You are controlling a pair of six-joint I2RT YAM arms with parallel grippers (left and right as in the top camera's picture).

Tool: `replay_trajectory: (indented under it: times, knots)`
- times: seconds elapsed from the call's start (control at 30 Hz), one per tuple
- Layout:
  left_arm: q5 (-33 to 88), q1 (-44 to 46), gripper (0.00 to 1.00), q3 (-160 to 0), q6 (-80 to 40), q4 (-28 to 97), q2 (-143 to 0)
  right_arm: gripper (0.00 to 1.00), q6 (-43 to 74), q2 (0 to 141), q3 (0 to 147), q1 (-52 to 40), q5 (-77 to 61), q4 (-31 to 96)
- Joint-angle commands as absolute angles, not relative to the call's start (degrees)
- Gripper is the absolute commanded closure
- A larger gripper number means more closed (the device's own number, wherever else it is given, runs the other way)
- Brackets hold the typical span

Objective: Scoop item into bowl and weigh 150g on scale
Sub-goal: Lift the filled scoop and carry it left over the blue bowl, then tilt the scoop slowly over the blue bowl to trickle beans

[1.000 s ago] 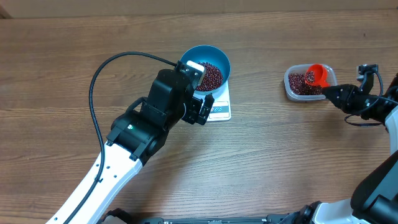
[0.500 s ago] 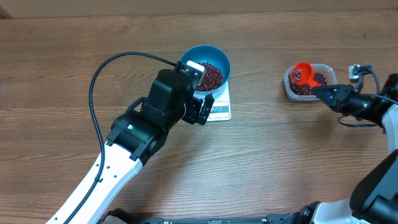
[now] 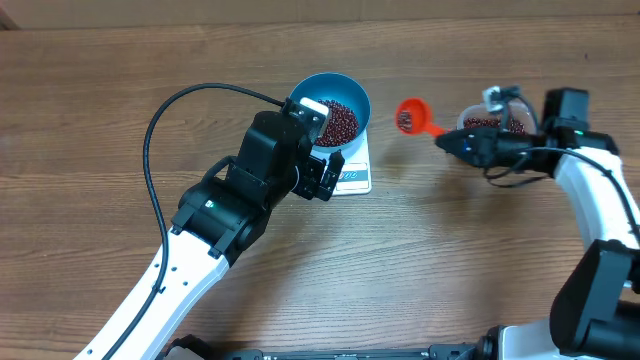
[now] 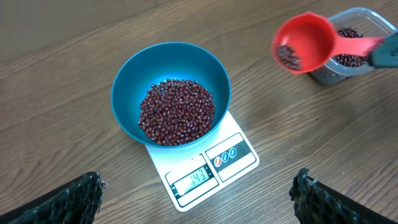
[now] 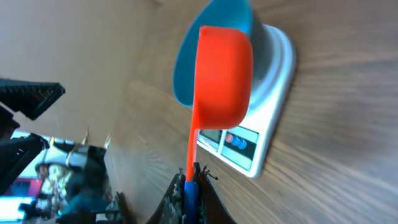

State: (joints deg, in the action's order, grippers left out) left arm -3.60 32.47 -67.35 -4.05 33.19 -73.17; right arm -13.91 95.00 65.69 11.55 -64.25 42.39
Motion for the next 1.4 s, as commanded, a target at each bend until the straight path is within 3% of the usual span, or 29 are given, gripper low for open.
replay_trajectory:
  times: [0.0,0.33,0.57,0.87,1.13,1.37]
  knots:
    - [-2.9,32.2,0.00,-68.7,-3.4,33.1,-73.5,0.96,-9.3,94.5,67.6,7.5,-65.1,37.2]
    - [-2.9,32.2,0.01,-68.7,-3.4,33.1,-73.5,0.96,-1.1,94.5,67.6,-1.0,-58.4,17.8]
    - [-2.9,32.2,0.00,-68.7,-3.4,33.1,-73.5,0.96,-1.1,94.5,67.6,-5.7,-48.6,13.5]
    - [-2.9,32.2,0.00,-68.7,-3.4,33.1,-73.5,0.96,-9.0,94.5,67.6,-10.6,-44.0,11.1]
    - [-2.9,32.2,0.00,-68.7,-3.4,33.1,-73.5,0.96,-25.8,94.5,67.6,-11.7,-43.3,11.2]
    - [-2.9,32.2,0.00,-68.7,-3.4,33.1,-73.5,0.96,-27.4,94.5,67.6,-11.7,-41.1,11.2]
